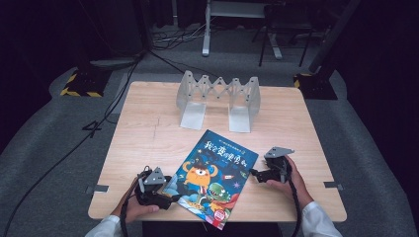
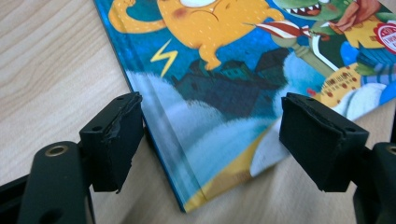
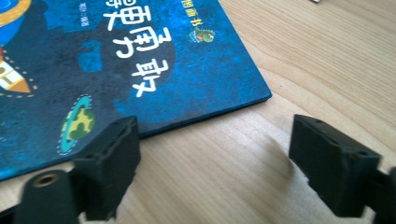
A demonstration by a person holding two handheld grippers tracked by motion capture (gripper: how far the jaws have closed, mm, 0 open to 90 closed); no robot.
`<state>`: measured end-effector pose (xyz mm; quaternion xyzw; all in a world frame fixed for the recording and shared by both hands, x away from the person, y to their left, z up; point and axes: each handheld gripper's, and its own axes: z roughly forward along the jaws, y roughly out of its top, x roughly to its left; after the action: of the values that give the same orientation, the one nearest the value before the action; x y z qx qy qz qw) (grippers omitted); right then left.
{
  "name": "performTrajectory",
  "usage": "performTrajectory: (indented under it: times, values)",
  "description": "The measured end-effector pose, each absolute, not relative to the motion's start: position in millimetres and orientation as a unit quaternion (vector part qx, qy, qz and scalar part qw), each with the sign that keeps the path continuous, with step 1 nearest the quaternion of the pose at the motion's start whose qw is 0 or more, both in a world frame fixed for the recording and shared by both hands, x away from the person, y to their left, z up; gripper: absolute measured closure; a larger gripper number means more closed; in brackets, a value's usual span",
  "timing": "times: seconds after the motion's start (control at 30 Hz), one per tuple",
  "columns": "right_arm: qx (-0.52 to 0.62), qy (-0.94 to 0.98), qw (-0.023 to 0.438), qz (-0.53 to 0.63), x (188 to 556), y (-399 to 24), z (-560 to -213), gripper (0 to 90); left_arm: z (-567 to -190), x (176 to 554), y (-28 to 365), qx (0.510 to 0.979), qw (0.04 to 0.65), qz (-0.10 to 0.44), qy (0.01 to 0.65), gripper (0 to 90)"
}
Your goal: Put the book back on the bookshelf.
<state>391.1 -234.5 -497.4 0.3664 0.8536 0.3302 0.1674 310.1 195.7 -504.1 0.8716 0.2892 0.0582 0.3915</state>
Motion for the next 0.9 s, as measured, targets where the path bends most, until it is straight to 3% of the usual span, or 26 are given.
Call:
performTrajectory:
  times: [0.3,0.6,0.8,0.9]
  values:
    - [0.303,0.874,0.133,0.356,350.2,-228.7,-500.0,21.2,-504.4,305.1,201.2,0.875,0.392,0.055,0.278,23.0]
    - [0.336,0.86,0.16,0.349,369.3,-223.1,-502.3,10.2,-504.3,297.7,186.6,0.888,0.365,0.084,0.267,15.5]
    - [0.358,0.848,0.183,0.347,381.5,-223.9,-502.7,10.8,-504.8,293.8,176.3,0.886,0.369,0.083,0.267,15.9]
    - [0.363,0.845,0.186,0.347,384.9,-226.6,-501.7,15.8,-504.7,292.2,169.8,0.887,0.368,0.082,0.266,16.0]
